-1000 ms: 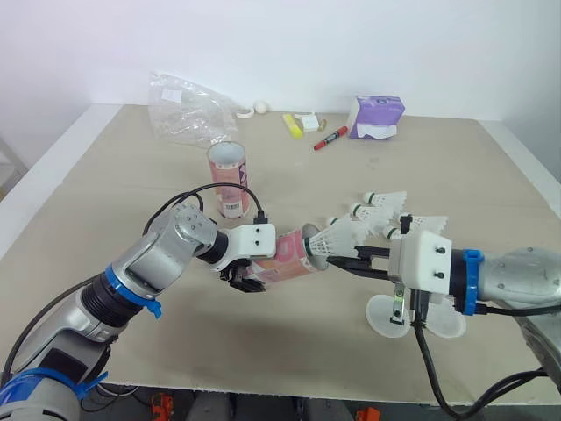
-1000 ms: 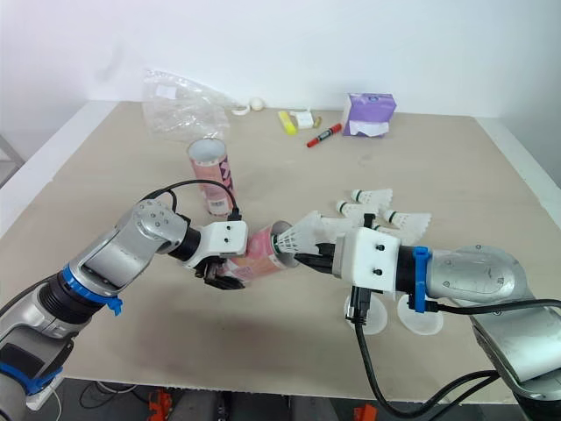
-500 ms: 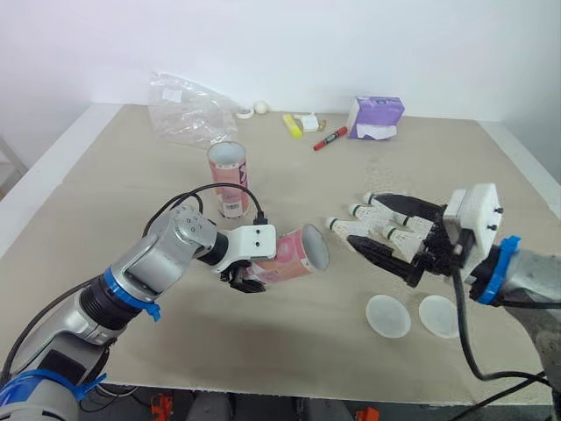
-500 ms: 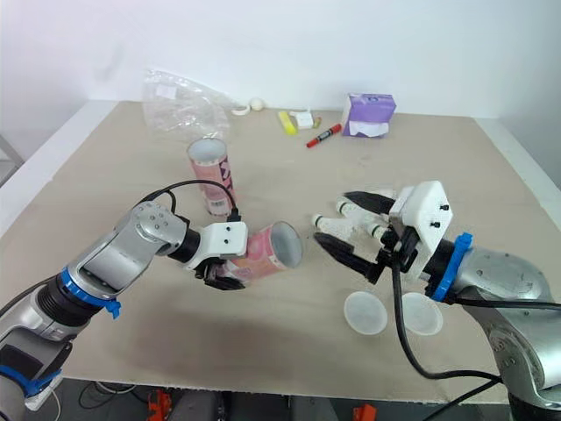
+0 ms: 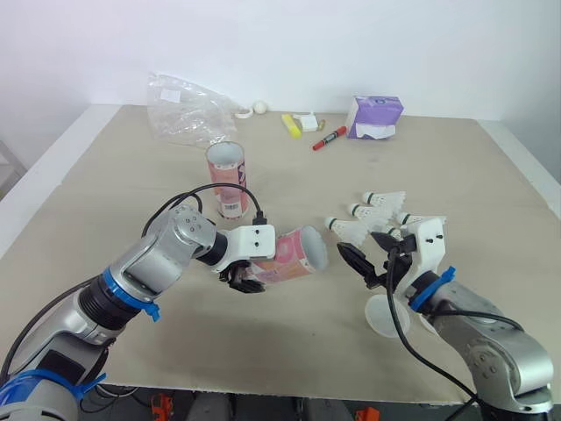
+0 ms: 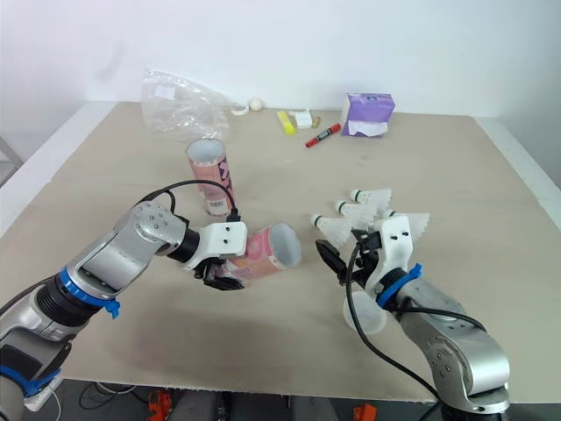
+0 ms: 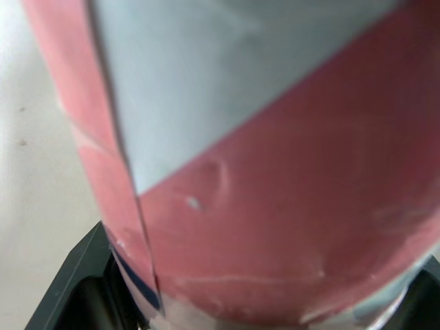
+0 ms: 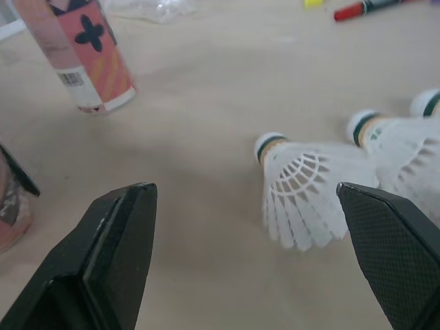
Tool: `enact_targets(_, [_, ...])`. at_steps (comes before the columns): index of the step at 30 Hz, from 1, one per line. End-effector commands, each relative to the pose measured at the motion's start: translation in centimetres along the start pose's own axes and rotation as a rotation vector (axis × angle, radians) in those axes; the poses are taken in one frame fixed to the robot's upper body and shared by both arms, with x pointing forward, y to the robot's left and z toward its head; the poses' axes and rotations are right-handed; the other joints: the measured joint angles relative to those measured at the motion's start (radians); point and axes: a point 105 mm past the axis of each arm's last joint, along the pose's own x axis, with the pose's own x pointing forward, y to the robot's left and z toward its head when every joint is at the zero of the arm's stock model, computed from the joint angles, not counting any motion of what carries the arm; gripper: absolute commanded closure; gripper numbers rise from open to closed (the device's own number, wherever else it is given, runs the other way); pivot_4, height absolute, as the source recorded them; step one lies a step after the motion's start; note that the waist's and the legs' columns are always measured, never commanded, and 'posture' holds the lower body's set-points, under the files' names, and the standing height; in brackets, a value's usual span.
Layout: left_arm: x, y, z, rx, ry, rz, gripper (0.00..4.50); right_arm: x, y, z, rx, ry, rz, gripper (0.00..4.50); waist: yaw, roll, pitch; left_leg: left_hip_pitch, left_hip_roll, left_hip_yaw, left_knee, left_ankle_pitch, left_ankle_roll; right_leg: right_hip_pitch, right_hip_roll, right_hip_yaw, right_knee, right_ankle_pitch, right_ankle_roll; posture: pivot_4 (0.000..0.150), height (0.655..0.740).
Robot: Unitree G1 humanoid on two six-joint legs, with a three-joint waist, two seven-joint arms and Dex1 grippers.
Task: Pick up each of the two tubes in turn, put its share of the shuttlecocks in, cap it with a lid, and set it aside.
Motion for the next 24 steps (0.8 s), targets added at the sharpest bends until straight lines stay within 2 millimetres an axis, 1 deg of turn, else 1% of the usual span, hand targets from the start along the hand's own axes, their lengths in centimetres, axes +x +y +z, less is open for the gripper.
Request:
enact_targets(1, [0.3,-0.4,-0.3,-0.009,0.012,-0.012,1.29,0.8,0.2,-0.1,0.055,-0.023,0.003,0.02,0.000,0.000,0.000,0.000,0.000,0.000,0.000,0.000,0.000,0.000,0.000,0.000,0.000,0.000,0.000,0.150,0.7400])
enact_targets(2, [0.3,-0.4,-0.3,-0.009,0.012,-0.011,1.29,1.0,0.0,-0.1,0.097,-0.033,-0.006,0.02,0.000,0.000,0.000,0.000,0.000,0.000,0.000,0.000,0.000,0.000,0.000,0.000,0.000,0.000,0.000,0.150,0.7400])
enact_targets(5, [0.3,-0.3,-0.4,-0.011,0.014,-0.008,1.29,1.7,0.1,0.1,0.132,-0.044,0.004,0.02,-0.001,0.000,0.000,0.000,0.000,0.000,0.000,0.000,0.000,0.000,0.000,0.000,0.000,0.000,0.000,0.150,0.7400])
enact_targets(13, [0.3,-0.4,-0.4,-0.015,0.015,-0.008,1.29,3.4,-0.2,0.0,0.134,-0.042,-0.009,0.02,0.000,0.000,0.000,0.000,0.000,0.000,-0.001,0.000,0.000,0.000,0.000,0.000,0.000,0.000,0.000,0.150,0.7400])
enact_targets(17, [0.4,-0.5,-0.4,-0.016,0.015,-0.007,1.29,4.3,-0.9,-0.2,0.154,-0.024,-0.041,0.02,-0.001,0.000,0.000,0.000,0.000,0.000,-0.001,0.000,0.000,0.000,0.000,0.000,0.000,0.000,0.000,0.150,0.7400])
enact_targets(21, [0.4,-0.6,-0.5,-0.017,0.018,-0.004,1.29,5.1,-1.4,-0.1,0.163,-0.018,-0.048,0.02,-0.001,0.001,0.000,0.000,0.000,0.000,-0.001,0.000,0.000,0.000,0.000,0.000,0.000,0.000,0.000,0.150,0.7400])
enact_targets(24, [0.4,-0.6,-0.5,-0.019,0.019,0.000,1.29,5.8,-1.5,-0.2,0.166,-0.002,-0.044,0.76,-0.002,0.001,0.000,0.000,0.000,0.000,-0.001,0.000,0.000,0.000,0.000,0.000,0.000,0.000,0.000,0.150,0.7400])
